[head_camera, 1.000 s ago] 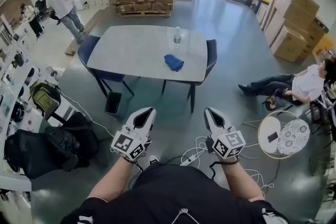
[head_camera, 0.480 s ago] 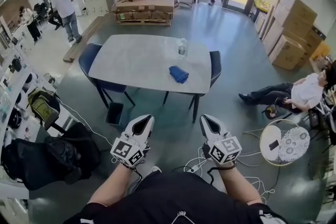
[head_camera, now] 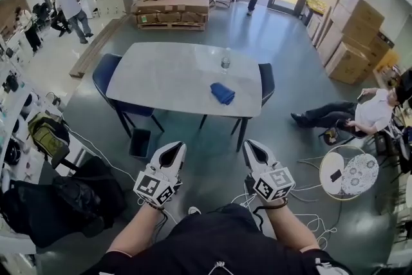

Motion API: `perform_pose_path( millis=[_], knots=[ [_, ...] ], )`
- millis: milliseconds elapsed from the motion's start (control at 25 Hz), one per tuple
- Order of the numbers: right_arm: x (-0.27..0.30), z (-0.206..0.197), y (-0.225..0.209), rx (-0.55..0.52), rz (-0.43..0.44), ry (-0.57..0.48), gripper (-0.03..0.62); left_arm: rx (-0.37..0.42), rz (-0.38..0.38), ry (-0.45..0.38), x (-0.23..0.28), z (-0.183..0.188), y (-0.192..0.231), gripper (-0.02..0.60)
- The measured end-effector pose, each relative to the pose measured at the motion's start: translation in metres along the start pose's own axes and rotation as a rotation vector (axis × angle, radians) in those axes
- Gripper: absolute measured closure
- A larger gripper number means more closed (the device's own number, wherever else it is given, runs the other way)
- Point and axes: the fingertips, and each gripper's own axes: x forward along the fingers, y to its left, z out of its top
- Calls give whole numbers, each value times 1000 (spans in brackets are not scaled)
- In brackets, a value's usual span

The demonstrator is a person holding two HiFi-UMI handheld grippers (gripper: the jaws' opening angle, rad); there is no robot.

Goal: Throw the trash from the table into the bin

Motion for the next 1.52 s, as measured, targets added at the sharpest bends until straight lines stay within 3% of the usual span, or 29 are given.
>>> perform_pose_path(
  millis=[400, 760, 1200, 1520],
  knots=[
    [38, -2, -12, 15, -6, 44, 566, -52, -1, -16, 15, -10, 33, 580],
    [105, -1, -51, 27, 46, 38, 566, -47, 23, 20, 72, -25, 75, 580],
    [221, 35, -202, 62, 75, 28, 566, -64, 76, 53, 243, -29, 141, 580],
    [297, 43, -313, 89, 86, 62, 566, -42, 158, 59, 354, -34, 182, 580]
  ],
)
